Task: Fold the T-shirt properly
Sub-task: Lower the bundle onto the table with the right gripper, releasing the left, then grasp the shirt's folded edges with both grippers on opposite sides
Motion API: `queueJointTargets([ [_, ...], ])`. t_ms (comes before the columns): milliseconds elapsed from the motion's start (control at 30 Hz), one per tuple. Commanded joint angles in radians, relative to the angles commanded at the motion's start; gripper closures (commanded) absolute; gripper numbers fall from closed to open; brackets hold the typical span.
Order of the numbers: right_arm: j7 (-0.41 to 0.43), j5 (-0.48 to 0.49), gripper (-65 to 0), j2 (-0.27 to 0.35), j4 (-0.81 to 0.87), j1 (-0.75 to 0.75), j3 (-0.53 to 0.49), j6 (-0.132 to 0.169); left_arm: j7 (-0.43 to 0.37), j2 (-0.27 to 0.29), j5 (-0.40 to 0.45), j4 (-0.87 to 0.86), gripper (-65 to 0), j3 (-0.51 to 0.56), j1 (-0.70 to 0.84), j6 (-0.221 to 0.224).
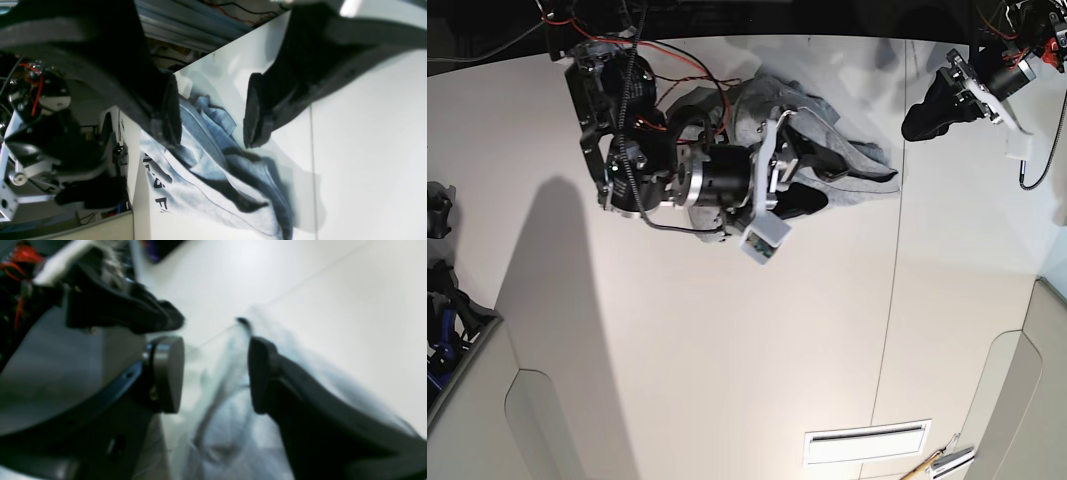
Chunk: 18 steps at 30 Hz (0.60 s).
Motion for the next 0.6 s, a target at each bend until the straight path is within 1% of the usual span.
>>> queueJointTargets([
  [67, 0.003, 0.0, -30.4, 0.028, 0.024, -0.02, 0.083, 0.0, 0.0, 0.0, 0.0, 0.0, -33.7, 0.013, 0.027, 0.0],
  [133, 0.015, -0.012, -30.4, 0.049, 0.018, -0.029, 0.17, 0.0, 0.0, 0.009, 0.0, 0.0, -33.8, 0.058, 0.053, 0.0],
  [200, 0.06, -0.051, -30.4, 0.062, 0.004, -0.039, 0.25, -0.001, 0.0, 0.042, 0.0, 0.0, -35.1, 0.116, 0.059, 0.0],
  [233, 0.068, -0.07, -30.4, 0.063, -0.012, -0.038, 0.285, -0.001, -0.011, 0.064, 0.0, 0.0, -37.8, 0.145, 0.059, 0.0],
  [267, 0.075, -0.079, -30.4, 0.064, -0.026, -0.038, 0.313, -0.001, -0.032, 0.086, 0.0, 0.0, -40.3, 0.174, 0.059, 0.0],
  [300, 0.074, -0.079, -30.4, 0.064, -0.042, -0.038, 0.335, -0.001, -0.061, 0.105, 0.025, 0.0, -41.3, 0.201, 0.058, 0.0],
  [367, 0.073, -0.078, -30.4, 0.064, -0.077, -0.039, 0.364, -0.001, -0.124, 0.142, 0.121, 0.0, -41.3, 0.248, 0.043, 0.0],
  [433, 0.074, -0.078, -30.4, 0.064, -0.111, -0.038, 0.372, -0.001, -0.179, 0.169, 0.26, 0.0, -41.3, 0.299, 0.023, 0.0],
  [533, 0.074, -0.078, -30.4, 0.064, -0.14, -0.039, 0.372, -0.001, -0.297, 0.171, 0.41, 0.0, -41.3, 0.375, 0.02, 0.0],
  [567, 0.074, -0.078, -30.4, 0.064, -0.143, -0.039, 0.372, 0.0, -0.314, 0.171, 0.445, 0.0, -41.2, 0.395, 0.02, 0.0],
  [600, 0.074, -0.078, -30.4, 0.064, -0.143, -0.039, 0.372, -0.001, -0.316, 0.171, 0.465, 0.0, -41.2, 0.412, 0.02, 0.0],
])
